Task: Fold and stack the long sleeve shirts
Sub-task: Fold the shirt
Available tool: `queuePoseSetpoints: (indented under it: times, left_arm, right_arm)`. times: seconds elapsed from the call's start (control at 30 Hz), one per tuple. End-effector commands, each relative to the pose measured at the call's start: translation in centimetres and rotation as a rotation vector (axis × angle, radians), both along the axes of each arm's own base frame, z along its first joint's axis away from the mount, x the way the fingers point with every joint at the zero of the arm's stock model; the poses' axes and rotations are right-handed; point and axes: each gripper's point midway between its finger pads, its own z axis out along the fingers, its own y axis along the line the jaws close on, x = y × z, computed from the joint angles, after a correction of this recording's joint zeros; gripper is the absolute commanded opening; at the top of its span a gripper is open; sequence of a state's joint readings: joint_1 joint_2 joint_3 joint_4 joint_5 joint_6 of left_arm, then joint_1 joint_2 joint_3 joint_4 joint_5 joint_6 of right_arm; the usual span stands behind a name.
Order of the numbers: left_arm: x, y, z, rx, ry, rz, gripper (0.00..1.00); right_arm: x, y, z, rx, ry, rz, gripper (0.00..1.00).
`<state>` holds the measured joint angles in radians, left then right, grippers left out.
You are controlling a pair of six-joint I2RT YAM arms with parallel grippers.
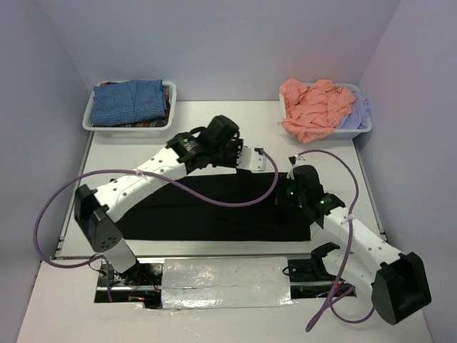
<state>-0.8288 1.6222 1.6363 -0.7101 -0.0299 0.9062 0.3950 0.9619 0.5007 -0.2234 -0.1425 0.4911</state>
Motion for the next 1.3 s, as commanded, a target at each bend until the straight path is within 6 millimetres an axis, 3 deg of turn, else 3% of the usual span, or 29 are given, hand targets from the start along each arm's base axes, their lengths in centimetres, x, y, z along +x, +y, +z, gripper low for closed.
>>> queuePoseSetpoints:
  times: [0.0,0.13,0.27,0.37,0.4,0.5,0.63,0.77,0.87,0.93,1.0,1.03,1.1,1.13,1.17,1.23,1.27]
  left_arm:
    - [1.1,-1.1,-0.7,0.021,-0.005,0.102,0.00]
    - [2.3,-1.6,-0.3,0.004,-0.054,0.172,0.00]
    - [3.4,-1.1,1.0,-0.019,-0.103,0.243,0.00]
    - [3.3,-1.0,2.8,-0.068,-0.105,0.273,0.00]
    - [3.0,-1.2,3.3,-0.082,-0.093,0.268,0.00]
    - [1.1,-1.8,3.8,-0.095,-0.050,0.230,0.00]
    - [-0.7,-1.9,1.8,-0.027,-0.069,0.179,0.00]
    - [0.4,-2.5,2.1,-0.019,-0.133,0.191,0.00]
    - [1.2,-3.1,1.1,0.006,-0.144,0.205,0.00]
    - [1.4,-3.3,0.6,0.017,-0.148,0.209,0.00]
    - [1.6,-3.6,0.4,0.013,-0.155,0.213,0.00]
    - [1.7,-3.5,0.5,0.010,-0.159,0.217,0.00]
    - [2.1,-3.7,1.0,0.001,-0.176,0.225,0.00]
    - [2.3,-3.7,1.3,-0.003,-0.187,0.231,0.00]
    - [2.5,-3.7,1.5,-0.007,-0.198,0.235,0.00]
    - [3.1,-3.9,3.0,-0.036,-0.235,0.252,0.00]
    - [3.2,-4.0,3.4,-0.047,-0.242,0.257,0.00]
  right_arm:
    - [-1.4,-1.4,-1.4,-0.016,0.079,-0.104,0.00]
    - [-1.7,-2.9,-2.4,-0.071,0.143,-0.183,0.00]
    - [-1.5,-2.8,-2.6,-0.079,0.166,-0.174,0.02]
    - [-1.5,-2.7,-3.6,-0.089,0.210,-0.170,0.14]
    - [-1.4,-2.6,-3.7,-0.089,0.218,-0.170,0.23]
    - [-1.0,-2.8,-3.9,-0.079,0.232,-0.187,0.32]
    - [0.0,-3.2,-2.9,-0.039,0.199,-0.227,0.34]
    - [0.4,-2.9,-1.1,-0.009,0.141,-0.205,0.36]
    - [0.1,-3.6,0.2,-0.015,0.090,-0.222,0.36]
    - [-0.4,-4.0,1.4,-0.005,0.053,-0.238,0.35]
    - [-0.9,-4.1,3.3,0.038,-0.023,-0.238,0.24]
    - [-1.3,-3.9,3.1,0.058,-0.033,-0.229,0.16]
    - [-1.7,-2.3,5.3,0.176,-0.116,-0.169,0.08]
    - [-2.2,-1.8,4.3,0.209,-0.105,-0.149,0.01]
    - [-2.2,-0.5,5.4,0.275,-0.146,-0.096,0.00]
    - [-3.1,1.2,4.2,0.339,-0.115,-0.061,0.00]
    - [-2.5,2.0,5.0,0.369,-0.158,-0.050,0.00]
